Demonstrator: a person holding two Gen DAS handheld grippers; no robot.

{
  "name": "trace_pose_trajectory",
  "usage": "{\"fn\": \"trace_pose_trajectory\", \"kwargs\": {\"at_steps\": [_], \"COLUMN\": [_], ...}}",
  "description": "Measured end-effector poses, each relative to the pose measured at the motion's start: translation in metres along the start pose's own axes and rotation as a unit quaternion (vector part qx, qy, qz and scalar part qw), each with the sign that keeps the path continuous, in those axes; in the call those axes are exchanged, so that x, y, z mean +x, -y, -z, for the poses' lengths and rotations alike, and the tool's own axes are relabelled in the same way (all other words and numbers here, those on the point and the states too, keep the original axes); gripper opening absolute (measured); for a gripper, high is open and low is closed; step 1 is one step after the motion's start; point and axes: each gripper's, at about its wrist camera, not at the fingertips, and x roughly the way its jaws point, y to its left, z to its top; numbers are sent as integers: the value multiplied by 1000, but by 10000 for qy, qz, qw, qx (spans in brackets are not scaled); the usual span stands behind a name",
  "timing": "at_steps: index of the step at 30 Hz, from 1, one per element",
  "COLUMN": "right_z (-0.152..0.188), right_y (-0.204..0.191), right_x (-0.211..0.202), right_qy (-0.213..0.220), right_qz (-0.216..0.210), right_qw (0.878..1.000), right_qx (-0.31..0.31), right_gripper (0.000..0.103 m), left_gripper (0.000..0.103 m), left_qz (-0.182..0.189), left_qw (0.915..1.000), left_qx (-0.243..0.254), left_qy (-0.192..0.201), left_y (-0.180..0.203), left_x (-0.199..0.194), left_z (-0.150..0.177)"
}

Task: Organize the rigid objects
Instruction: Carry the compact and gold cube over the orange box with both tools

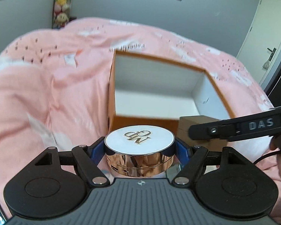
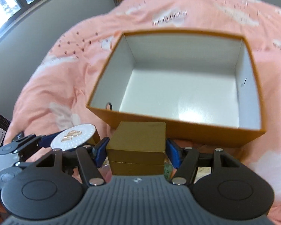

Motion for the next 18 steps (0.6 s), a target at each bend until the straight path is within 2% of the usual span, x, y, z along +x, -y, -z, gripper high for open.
{"fn": "trace_pose_trajectory", "kwargs": {"at_steps": [4,8,10,13,18], "right_z": [-12,-31,-41,-56,-75], "right_y": [1,10,18,30,57], "right_x": [-29,-38,-37,-23,10], "right_qy": [357,621,746,750,515], "right_qz": [30,166,282,351,677], "right_qw": [9993,9979,9968,9965,9956], "right_qx": [-115,-90,-49,120,391], "right_gripper": [64,64,64,64,64], "left_gripper": [88,88,88,88,88], "left_qz": [80,68,162,82,-99], "left_qw": [9997,9986,9984,9976,9963], "left_qx": [79,299,324,544,848], "left_qy": [212,440,426,422,8], "left_y": [4,15,21,32,39], "left_x": [-3,6,16,38,82], "left_z": [-20,-41,-51,-64,-74]}}
